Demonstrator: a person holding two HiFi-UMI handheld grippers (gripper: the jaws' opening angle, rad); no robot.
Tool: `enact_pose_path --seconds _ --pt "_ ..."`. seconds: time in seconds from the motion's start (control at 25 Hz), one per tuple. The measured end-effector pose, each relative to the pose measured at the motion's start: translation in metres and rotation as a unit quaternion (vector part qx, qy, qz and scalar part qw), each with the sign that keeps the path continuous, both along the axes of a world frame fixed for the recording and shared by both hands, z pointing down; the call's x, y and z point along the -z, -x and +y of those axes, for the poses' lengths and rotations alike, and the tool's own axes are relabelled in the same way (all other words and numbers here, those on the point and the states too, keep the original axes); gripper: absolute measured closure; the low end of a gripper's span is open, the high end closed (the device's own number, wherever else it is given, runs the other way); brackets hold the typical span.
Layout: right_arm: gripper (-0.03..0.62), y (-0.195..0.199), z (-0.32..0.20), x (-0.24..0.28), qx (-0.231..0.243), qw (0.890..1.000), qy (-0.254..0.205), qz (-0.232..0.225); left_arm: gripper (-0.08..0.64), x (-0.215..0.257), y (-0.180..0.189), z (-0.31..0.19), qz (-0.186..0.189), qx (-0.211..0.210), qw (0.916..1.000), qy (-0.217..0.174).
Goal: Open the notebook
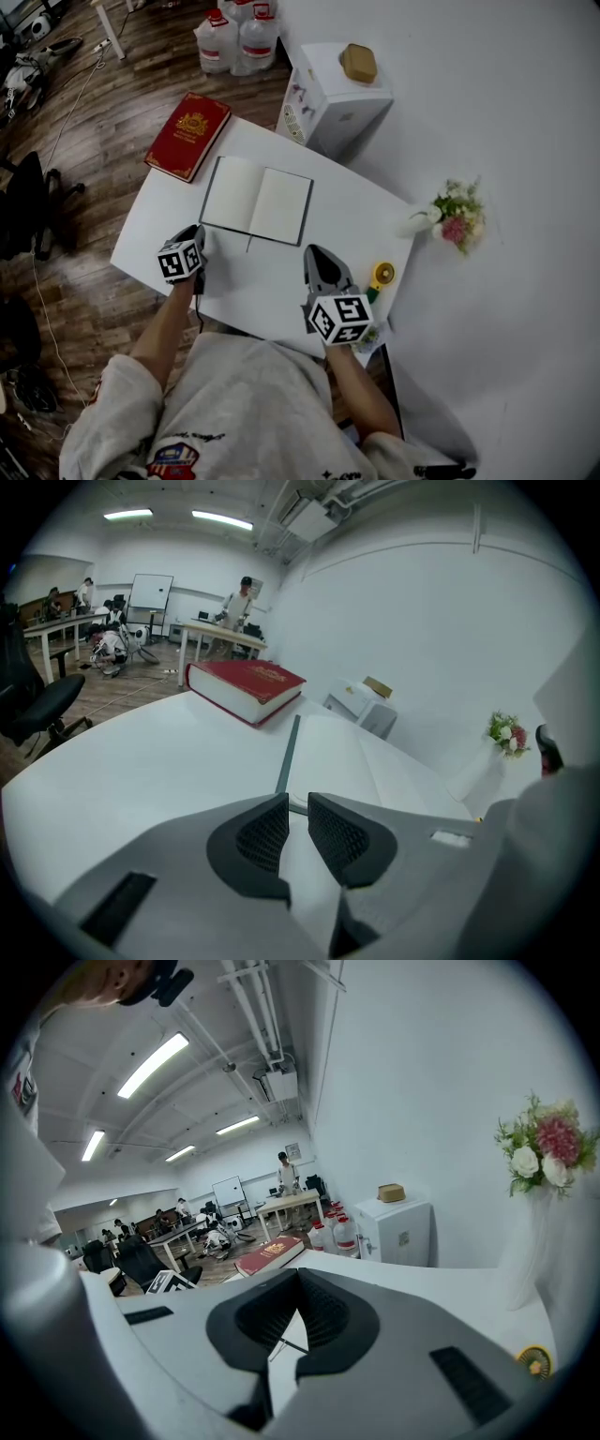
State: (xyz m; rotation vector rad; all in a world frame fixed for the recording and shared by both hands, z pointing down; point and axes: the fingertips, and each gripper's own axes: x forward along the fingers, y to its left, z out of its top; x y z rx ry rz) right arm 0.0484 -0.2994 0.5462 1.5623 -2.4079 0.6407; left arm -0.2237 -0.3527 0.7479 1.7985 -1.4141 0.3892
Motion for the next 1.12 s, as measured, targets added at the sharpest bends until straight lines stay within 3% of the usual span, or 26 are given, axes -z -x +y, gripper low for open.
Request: enact_pose_path --seconds 0.28,0.56,0.8,1.12 --pt "0.595 0.018 -0.005 0.001 0.005 1.0 -0.006 0.001 0.543 0.015 0.002 0.002 -0.045 -0.064 0.9966 -0.027" --pt "0.595 0.035 -0.01 0.006 0.01 1.0 -0.019 0.001 0.555 0.041 -0.001 0.0 -0.04 -0.099 0.9926 -0.057" --pt "0.595 0.039 -0.011 0.008 0.013 1.0 -0.028 0.005 0.555 0.066 -0.007 -0.001 -0.068 -0.133 0.9843 -0.094" --pt "0.601 0.04 -0.01 0.015 0.013 0.999 -0.043 0.014 0.555 0.121 -0.023 -0.005 -0.074 -0.158 0.9716 -0.161"
